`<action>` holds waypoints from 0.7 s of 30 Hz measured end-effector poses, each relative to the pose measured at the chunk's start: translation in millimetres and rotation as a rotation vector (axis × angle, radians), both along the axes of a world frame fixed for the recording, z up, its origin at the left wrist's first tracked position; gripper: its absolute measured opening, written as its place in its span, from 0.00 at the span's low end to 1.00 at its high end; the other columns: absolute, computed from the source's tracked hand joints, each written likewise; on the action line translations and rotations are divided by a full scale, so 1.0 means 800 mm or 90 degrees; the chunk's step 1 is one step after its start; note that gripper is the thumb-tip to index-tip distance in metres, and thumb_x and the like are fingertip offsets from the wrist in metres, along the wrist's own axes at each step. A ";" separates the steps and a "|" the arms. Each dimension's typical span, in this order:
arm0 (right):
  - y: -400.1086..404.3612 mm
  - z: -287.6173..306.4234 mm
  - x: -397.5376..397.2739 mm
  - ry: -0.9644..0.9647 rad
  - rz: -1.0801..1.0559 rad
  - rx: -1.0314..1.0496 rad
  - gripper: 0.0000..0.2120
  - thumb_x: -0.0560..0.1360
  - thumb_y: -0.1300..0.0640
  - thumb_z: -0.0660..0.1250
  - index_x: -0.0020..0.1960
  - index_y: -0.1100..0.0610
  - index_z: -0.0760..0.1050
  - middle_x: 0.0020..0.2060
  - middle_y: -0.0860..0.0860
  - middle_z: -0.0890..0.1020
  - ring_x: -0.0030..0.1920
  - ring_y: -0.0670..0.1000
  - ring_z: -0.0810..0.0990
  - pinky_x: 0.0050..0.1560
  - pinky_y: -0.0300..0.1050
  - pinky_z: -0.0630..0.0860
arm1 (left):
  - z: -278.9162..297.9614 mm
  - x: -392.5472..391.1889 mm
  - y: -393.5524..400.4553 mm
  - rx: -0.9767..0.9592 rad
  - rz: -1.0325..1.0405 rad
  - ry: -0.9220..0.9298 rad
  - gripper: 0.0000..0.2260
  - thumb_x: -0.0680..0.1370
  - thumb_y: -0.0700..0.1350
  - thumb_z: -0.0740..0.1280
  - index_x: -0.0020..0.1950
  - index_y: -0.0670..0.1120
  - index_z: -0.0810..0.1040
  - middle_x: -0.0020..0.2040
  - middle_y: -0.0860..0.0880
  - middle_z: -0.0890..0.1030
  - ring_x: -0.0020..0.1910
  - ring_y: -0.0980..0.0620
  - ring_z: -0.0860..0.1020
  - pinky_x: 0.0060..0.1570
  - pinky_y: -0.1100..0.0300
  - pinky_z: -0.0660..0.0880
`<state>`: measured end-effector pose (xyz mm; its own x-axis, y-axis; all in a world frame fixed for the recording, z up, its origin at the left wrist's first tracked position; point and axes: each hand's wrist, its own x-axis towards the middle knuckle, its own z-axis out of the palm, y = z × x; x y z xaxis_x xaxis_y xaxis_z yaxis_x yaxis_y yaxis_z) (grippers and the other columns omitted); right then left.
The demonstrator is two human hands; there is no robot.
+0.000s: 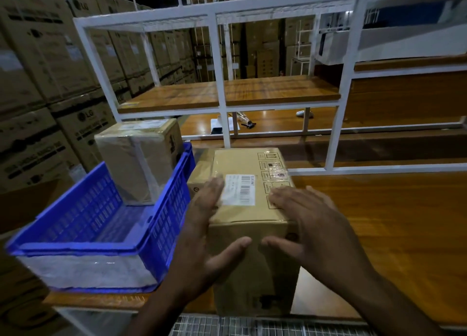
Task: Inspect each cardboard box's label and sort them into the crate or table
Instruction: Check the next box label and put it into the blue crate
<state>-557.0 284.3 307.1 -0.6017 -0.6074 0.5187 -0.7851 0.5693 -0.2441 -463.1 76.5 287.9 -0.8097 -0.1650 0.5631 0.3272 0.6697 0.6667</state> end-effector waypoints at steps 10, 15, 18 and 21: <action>-0.013 -0.023 -0.005 -0.016 0.030 -0.097 0.31 0.68 0.36 0.69 0.67 0.51 0.76 0.66 0.44 0.77 0.69 0.42 0.70 0.66 0.43 0.69 | -0.013 -0.019 -0.020 -0.069 0.033 0.064 0.20 0.73 0.59 0.73 0.61 0.51 0.81 0.65 0.59 0.79 0.70 0.55 0.73 0.69 0.57 0.70; -0.013 -0.027 -0.008 -0.026 0.052 -0.108 0.31 0.71 0.35 0.67 0.68 0.51 0.75 0.68 0.43 0.74 0.71 0.41 0.67 0.70 0.40 0.67 | -0.015 -0.022 -0.019 -0.078 0.033 0.088 0.21 0.73 0.57 0.74 0.62 0.49 0.80 0.65 0.56 0.79 0.71 0.54 0.73 0.69 0.52 0.71; -0.012 -0.033 -0.008 -0.040 0.079 -0.116 0.34 0.72 0.34 0.64 0.73 0.50 0.68 0.73 0.41 0.67 0.75 0.40 0.60 0.73 0.37 0.60 | -0.024 -0.016 -0.017 -0.062 0.056 0.064 0.29 0.74 0.58 0.72 0.71 0.50 0.73 0.73 0.56 0.72 0.75 0.54 0.67 0.72 0.53 0.68; -0.004 -0.045 -0.003 -0.193 0.104 -0.243 0.42 0.70 0.34 0.68 0.78 0.44 0.56 0.75 0.36 0.60 0.75 0.39 0.58 0.70 0.38 0.61 | -0.052 -0.004 -0.015 0.142 0.072 -0.007 0.38 0.72 0.61 0.70 0.79 0.59 0.58 0.78 0.62 0.62 0.76 0.59 0.64 0.69 0.59 0.69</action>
<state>-559.1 280.9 271.2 -0.6722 -0.5074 0.5391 -0.7184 0.2712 -0.6405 -466.3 64.6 246.5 -0.7851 -0.3745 0.4934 0.2497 0.5376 0.8054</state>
